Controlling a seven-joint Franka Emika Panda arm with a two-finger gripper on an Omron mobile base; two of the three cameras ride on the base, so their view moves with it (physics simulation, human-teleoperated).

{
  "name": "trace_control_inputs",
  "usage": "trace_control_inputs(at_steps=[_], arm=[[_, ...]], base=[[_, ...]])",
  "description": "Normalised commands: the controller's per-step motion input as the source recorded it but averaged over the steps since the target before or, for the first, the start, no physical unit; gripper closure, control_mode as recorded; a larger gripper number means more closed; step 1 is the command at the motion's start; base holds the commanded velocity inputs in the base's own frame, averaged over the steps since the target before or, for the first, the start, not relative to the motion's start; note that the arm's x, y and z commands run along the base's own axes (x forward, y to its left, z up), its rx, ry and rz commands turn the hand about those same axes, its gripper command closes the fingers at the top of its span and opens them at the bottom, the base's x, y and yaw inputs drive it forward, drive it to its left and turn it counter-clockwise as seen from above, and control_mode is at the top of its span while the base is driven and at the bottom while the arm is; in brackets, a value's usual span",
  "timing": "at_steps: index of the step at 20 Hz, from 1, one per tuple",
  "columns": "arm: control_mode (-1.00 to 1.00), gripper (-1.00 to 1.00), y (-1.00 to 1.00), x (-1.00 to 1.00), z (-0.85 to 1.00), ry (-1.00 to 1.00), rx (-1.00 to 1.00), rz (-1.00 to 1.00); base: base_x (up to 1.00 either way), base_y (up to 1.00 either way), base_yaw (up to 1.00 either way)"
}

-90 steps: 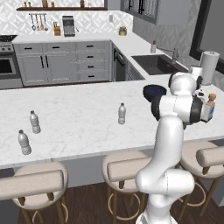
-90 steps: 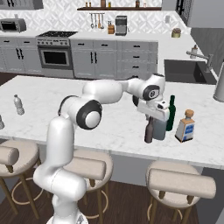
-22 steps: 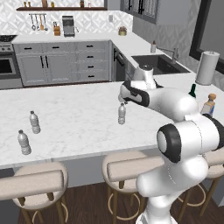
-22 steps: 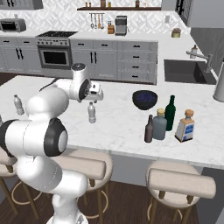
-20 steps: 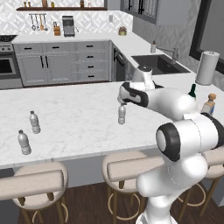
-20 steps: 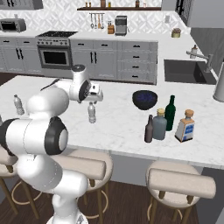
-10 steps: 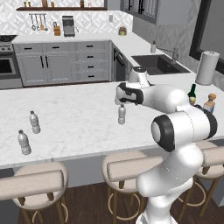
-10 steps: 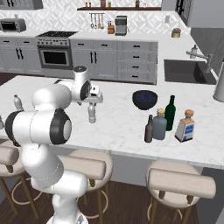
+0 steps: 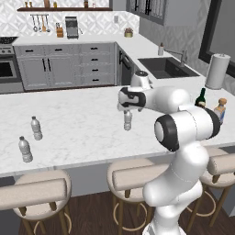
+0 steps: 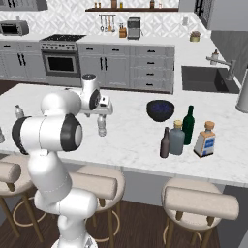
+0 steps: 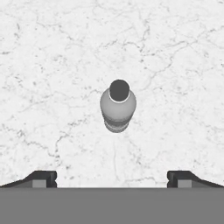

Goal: Move the plastic bottles in the middle to the plastics group, and the glass bottles in the middle to the glass group.

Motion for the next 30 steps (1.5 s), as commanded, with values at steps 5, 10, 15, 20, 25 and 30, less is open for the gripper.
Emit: trace_control_inputs(at_steps=[5, 10, 15, 20, 25, 30], arm=[[-1.0, -1.0, 0.01, 0.21, -0.18, 0.0, 0.0, 0.0], [-1.0, -1.0, 0.0, 0.09, -0.12, 0.0, 0.0, 0.0], [-1.0, -1.0, 0.0, 0.17, -0.09, 0.0, 0.0, 0.0], [-1.0, -1.0, 0.0, 0.21, -0.07, 0.0, 0.0, 0.0], [-1.0, -1.0, 0.0, 0.17, -0.13, 0.0, -0.02, 0.0], [-1.0, -1.0, 0.03, 0.13, -0.11, 0.0, -0.01, 0.0]], base=[[0.0, 0.0, 0.0], [0.0, 0.0, 0.0], [0.0, 0.0, 0.0], [0.0, 0.0, 0.0], [0.0, 0.0, 0.0], [0.0, 0.0, 0.0]])
